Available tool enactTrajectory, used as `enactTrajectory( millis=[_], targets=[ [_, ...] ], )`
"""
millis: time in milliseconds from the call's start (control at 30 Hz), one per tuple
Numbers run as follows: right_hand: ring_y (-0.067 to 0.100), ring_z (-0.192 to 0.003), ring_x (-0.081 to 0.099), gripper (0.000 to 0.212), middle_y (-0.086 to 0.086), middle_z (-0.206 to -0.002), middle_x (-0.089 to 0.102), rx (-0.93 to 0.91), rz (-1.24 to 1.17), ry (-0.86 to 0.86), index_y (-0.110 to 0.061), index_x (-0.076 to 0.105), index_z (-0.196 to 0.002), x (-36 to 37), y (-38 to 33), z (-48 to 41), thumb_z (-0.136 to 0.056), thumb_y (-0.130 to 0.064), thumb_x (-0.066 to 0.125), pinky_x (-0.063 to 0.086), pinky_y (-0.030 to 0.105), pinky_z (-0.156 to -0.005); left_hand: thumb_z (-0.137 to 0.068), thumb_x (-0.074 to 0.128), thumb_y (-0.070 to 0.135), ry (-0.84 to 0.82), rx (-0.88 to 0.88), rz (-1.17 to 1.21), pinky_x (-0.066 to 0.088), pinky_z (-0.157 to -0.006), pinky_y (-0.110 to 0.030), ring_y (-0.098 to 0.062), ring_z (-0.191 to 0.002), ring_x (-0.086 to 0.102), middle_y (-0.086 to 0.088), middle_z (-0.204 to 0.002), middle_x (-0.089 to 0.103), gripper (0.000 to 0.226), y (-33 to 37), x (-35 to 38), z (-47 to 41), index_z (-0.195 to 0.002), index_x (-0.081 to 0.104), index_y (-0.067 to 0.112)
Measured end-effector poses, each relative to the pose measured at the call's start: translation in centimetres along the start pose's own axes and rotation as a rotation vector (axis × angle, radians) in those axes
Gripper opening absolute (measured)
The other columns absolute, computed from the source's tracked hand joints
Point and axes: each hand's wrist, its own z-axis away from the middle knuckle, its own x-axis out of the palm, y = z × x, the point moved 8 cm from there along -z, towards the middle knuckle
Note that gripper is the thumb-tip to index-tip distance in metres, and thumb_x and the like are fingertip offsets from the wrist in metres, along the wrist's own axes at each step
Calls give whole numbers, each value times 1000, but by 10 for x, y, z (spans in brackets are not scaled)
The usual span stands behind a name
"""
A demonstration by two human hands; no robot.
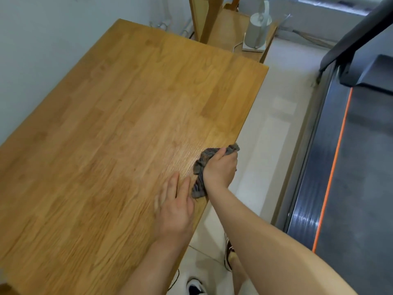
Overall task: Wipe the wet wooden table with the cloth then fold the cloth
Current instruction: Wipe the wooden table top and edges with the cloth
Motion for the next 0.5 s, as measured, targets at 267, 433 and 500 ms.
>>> enactTrajectory(
  millis=[267, 433, 500],
  targets=[
    [35, -125, 48, 49, 18, -137, 50, -111, 79, 40, 1, 34, -142, 5, -75, -141, -104, -30, 32, 38, 41, -102, -96, 31, 34, 72, 68, -55, 18, -111, -46, -26, -140, 29, -7, -151, 37, 47, 62, 7, -135, -140, 44, 23],
    [35, -123, 49, 50, 19, -136, 50, -163, 117, 63, 1, 32, -143, 8, -117, -216, -104, -30, 31, 41, 43, -101, -95, 31, 35, 109, 71, -109, 15, -114, -45, -26, -142, 27, -8, -152, 36, 49, 86, 12, -212, -143, 41, 27],
    [36, -121, 50, 48, 19, -134, 52, -177, 119, 68, 1, 35, -141, 9, -130, -242, -104, -30, 31, 42, 43, -100, -94, 35, 31, 146, 38, -132, 17, -115, -46, -26, -141, 30, -8, -151, 38, 49, 89, 9, -229, -142, 42, 27]
  ],
)
